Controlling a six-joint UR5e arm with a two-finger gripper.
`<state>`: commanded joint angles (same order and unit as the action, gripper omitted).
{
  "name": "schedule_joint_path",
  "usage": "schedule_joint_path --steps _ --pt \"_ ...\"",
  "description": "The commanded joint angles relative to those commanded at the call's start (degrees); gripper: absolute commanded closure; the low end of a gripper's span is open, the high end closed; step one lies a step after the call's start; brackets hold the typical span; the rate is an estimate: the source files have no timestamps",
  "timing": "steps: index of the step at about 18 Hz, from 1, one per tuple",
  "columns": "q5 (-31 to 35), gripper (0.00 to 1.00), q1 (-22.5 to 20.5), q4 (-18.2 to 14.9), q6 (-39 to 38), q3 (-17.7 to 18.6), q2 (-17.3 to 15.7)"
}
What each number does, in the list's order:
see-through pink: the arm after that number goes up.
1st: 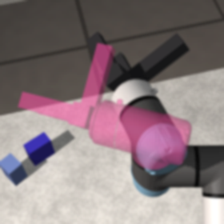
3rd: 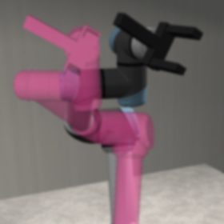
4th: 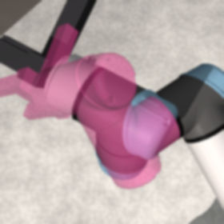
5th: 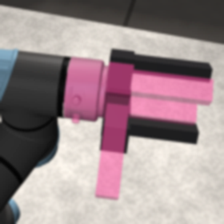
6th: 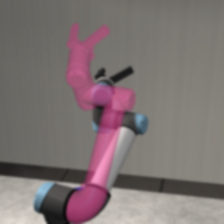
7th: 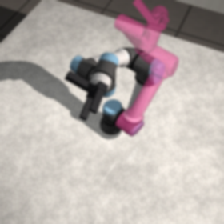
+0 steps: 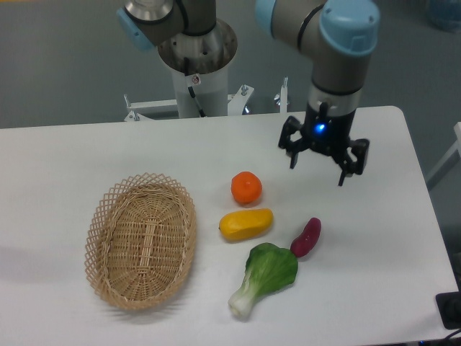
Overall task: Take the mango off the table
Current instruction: 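Move the open gripper over the yellow mango and lower toward it, then close the gripper around the yellow mango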
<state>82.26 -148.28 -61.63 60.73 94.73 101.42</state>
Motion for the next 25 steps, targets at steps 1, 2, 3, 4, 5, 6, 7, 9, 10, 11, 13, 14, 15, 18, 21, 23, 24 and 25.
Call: schedule_joint_path --steps 1,2,3,4,5,6,7,9,10,11,13,14,15,18,21,23,24,25 --pt "0.0 0.00 0.5 1.8 0.0 1.7 0.0" --pt "0.0 0.00 1.1 3.6 0.1 3.3 0.1" --pt "0.0 0.00 1.5 4.9 0.6 4.6 0.2" --pt "0.0 0.00 1.9 5.8 0.9 5.7 0.4" --pt "0.0 0.00 2.6 6.1 2.6 6.2 1.0" --pt "0.1 0.00 3.2 6.1 5.1 6.4 1.2" --pt "0.3 0.00 3.3 6.1 6.8 6.9 1.5" --pt "0.4 0.00 3.7 6.1 9.6 8.2 2.0" --pt "0.4 0.00 4.2 6.1 11.5 8.5 2.6" --pt "0.4 0.00 4.6 6.1 12.7 8.7 2.9" --pt "0.4 0.00 5.4 6.1 13.1 8.7 4.0" --pt "0.6 0.00 6.0 6.2 13.2 8.8 5.0" --pt "1.7 0.00 6.9 6.3 13.3 9.0 5.8" --pt "7.9 0.00 9.9 8.4 13.2 9.4 8.1" --pt "9.2 0.00 10.4 14.0 12.6 12.6 8.8" --pt "9.2 0.00 10.5 17.8 12.3 14.2 9.4" --pt "9.2 0.00 10.9 19.2 11.7 14.5 10.1" --pt "9.3 0.00 11.3 20.1 11.3 14.6 10.4"
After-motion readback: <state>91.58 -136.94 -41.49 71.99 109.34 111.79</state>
